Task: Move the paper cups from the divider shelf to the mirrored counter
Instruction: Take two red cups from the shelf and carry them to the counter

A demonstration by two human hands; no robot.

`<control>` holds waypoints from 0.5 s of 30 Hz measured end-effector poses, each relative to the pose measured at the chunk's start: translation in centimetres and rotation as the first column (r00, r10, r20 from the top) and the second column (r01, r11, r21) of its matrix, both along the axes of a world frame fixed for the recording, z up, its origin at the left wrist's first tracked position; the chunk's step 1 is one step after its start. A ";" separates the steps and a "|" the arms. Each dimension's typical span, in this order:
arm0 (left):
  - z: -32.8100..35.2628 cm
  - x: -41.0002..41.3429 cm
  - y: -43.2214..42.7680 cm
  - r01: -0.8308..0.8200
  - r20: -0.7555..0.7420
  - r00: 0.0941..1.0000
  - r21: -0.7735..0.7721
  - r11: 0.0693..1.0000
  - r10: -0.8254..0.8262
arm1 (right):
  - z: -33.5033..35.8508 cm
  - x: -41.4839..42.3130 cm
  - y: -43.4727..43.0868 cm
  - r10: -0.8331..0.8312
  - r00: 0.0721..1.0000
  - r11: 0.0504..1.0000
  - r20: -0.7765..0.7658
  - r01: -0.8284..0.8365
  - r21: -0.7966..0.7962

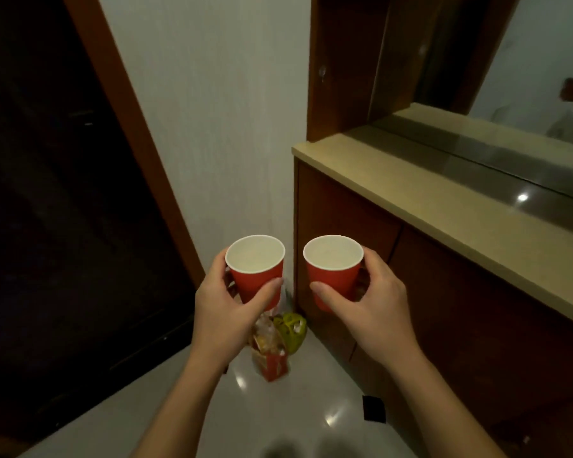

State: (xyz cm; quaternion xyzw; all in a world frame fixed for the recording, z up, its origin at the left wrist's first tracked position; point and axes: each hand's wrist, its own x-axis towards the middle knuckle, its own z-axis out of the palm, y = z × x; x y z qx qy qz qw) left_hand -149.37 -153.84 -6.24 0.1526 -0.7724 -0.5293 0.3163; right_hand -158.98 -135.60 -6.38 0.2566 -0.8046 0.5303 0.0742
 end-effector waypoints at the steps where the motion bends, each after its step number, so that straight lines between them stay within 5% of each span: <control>1: 0.3 -1.6 -1.2 0.024 -0.005 1.000 0.005 1.000 -0.024 | 0.5 -1.0 -1.0 -0.019 1.000 1.000 -0.002 0.019 -0.001; 15: 0.7 -21.9 -1.9 0.459 -0.020 0.889 0.037 0.888 -0.458 | 1.9 -12.4 1.9 -0.505 0.862 0.863 -0.029 0.506 0.004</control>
